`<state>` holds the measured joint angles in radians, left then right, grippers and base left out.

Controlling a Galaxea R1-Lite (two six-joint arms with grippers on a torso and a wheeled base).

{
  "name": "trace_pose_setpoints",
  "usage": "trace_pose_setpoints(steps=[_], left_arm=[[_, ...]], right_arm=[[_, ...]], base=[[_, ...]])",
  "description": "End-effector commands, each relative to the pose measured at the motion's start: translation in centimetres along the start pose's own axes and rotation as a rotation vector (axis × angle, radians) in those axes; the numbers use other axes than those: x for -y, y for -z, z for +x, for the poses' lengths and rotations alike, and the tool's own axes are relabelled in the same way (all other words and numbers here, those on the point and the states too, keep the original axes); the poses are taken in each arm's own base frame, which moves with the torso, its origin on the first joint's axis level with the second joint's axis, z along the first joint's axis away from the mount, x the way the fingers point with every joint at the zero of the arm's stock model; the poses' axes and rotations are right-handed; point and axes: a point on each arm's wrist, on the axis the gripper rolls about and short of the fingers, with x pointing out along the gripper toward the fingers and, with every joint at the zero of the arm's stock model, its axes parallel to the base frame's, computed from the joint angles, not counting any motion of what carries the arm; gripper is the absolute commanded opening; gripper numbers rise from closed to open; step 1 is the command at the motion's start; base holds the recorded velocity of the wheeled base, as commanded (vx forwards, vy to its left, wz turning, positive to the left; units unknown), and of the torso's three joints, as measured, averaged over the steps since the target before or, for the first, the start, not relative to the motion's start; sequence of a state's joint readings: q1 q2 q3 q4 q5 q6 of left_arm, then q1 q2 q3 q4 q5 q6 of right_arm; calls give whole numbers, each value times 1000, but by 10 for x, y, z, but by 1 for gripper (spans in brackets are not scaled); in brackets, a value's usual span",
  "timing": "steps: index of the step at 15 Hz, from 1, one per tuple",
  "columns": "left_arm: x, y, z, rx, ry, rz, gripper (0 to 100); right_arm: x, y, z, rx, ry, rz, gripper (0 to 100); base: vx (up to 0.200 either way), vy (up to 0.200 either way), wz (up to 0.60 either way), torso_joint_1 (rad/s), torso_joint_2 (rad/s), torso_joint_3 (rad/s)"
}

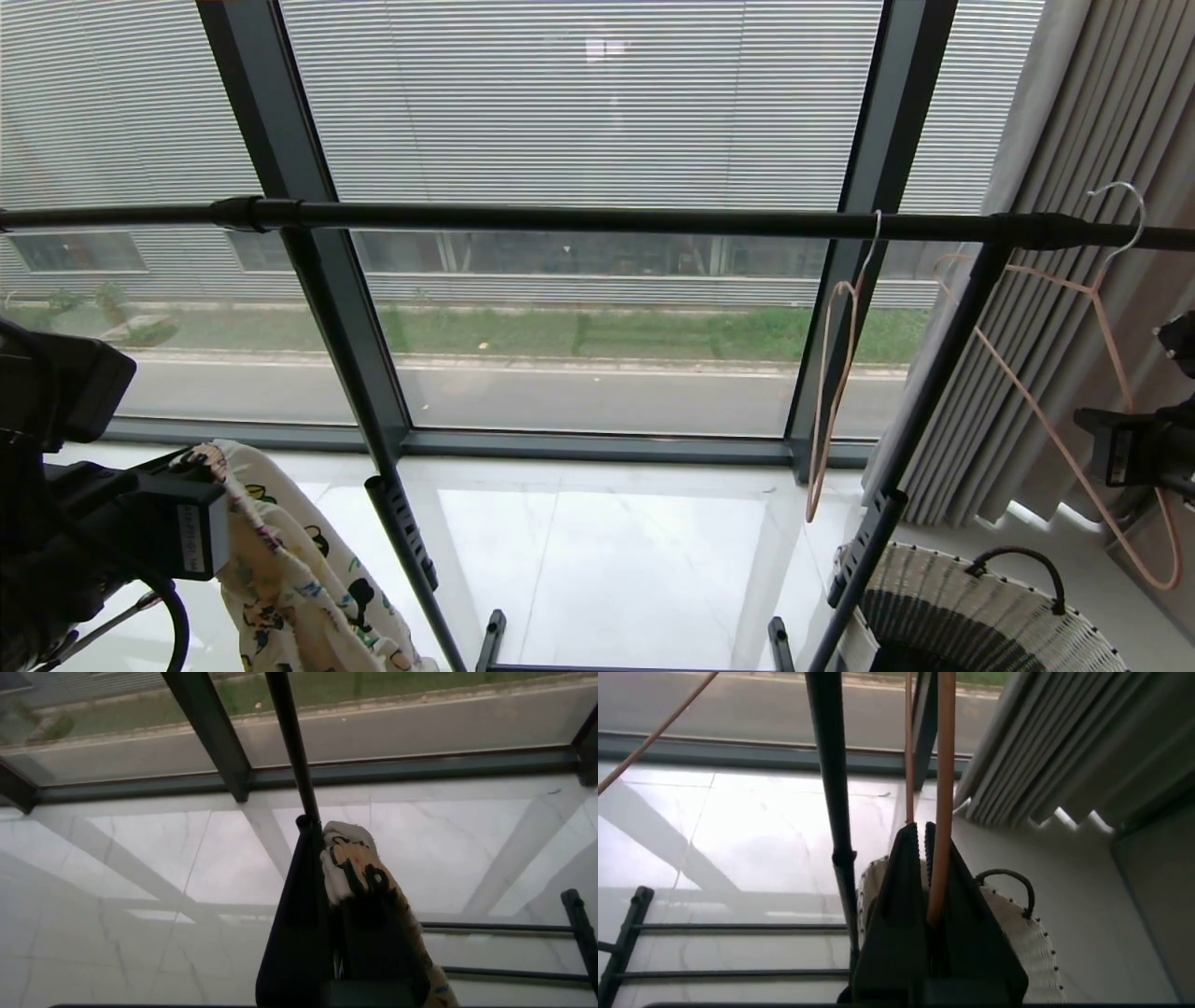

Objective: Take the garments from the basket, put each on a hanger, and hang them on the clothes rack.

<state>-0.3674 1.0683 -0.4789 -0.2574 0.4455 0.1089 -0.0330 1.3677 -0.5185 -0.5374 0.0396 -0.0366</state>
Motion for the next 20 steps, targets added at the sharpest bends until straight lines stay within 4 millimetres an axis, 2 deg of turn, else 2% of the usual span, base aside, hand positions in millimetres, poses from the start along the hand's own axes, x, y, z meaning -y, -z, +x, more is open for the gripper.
trace_pose_setpoints(steps=[1, 11, 13, 15, 18, 20], left_arm=[[0, 0, 0, 0, -2, 1, 0], [0, 8, -1, -19, 3, 11, 0], [0, 12, -3, -21, 4, 12, 0], [2, 10, -5, -10, 21, 30, 0], [12, -3, -7, 46, 95, 53, 0], [22, -26, 13, 102, 79, 15, 0]], right_arm=[[0, 4, -14, 16, 4, -1, 0], [-8, 51, -61, -26, -28, -18, 0], [-10, 49, -68, -20, -47, -25, 0], [-21, 39, -79, 10, -153, -42, 0], [-36, 42, -104, -9, -344, -90, 0], [-43, 50, -118, -44, -461, -134, 0]], base=[[-200, 0, 0, 12, 2, 2], [-200, 0, 0, 1, 2, 6], [-100, 0, 0, 4, 4, 1], [0, 0, 0, 0, 0, 0], [0, 0, 0, 0, 0, 0], [0, 0, 0, 0, 0, 0]])
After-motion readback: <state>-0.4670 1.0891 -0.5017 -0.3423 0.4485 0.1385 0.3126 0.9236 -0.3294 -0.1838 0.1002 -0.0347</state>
